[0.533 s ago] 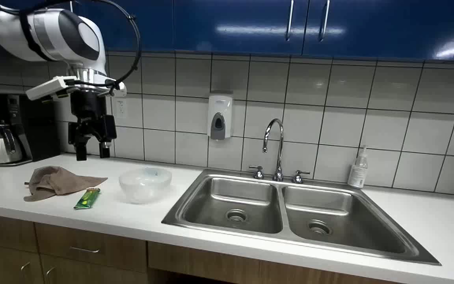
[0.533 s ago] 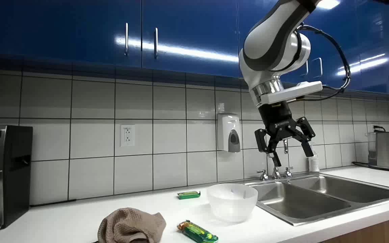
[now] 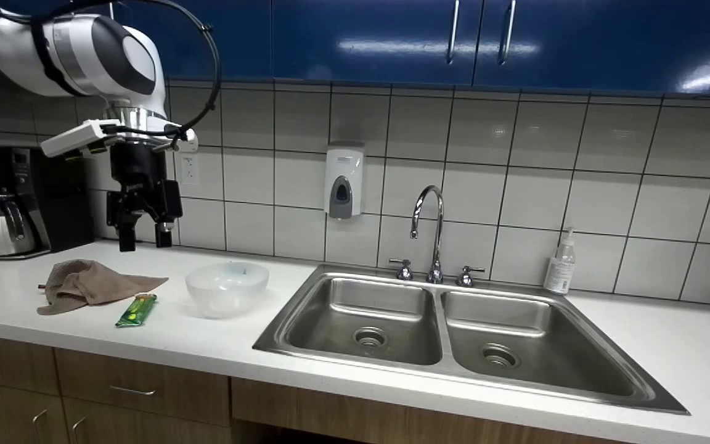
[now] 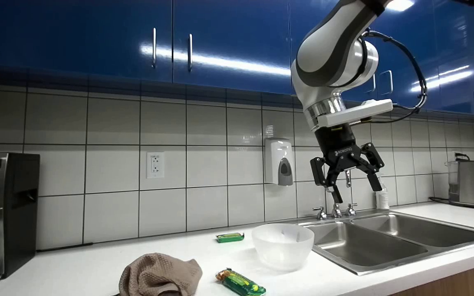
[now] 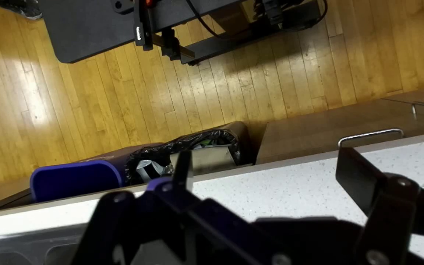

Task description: Put the towel into the bowl

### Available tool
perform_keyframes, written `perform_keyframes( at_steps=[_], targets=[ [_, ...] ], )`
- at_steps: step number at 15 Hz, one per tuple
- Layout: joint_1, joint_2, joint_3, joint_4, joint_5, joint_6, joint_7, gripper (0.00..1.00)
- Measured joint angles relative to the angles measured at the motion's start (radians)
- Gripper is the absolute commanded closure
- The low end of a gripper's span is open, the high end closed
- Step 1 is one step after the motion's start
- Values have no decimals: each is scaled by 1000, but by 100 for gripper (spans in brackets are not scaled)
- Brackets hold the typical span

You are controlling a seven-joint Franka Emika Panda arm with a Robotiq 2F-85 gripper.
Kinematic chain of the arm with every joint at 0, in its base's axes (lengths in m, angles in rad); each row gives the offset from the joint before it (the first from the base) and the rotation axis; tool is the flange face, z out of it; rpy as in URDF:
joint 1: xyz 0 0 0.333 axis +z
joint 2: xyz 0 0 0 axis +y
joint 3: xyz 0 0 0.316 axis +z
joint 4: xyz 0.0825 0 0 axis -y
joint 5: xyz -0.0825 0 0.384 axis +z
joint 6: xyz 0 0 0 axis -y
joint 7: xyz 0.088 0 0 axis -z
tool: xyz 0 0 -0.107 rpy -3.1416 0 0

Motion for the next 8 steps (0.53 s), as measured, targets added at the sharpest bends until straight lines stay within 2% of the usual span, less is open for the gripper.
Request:
perform_keyframes(
  at_steps=[3, 8],
  targets=[
    [16, 2, -4, -1, -11, 18, -4, 0],
    [118, 3, 36, -1, -67, 157, -13, 0]
  ],
)
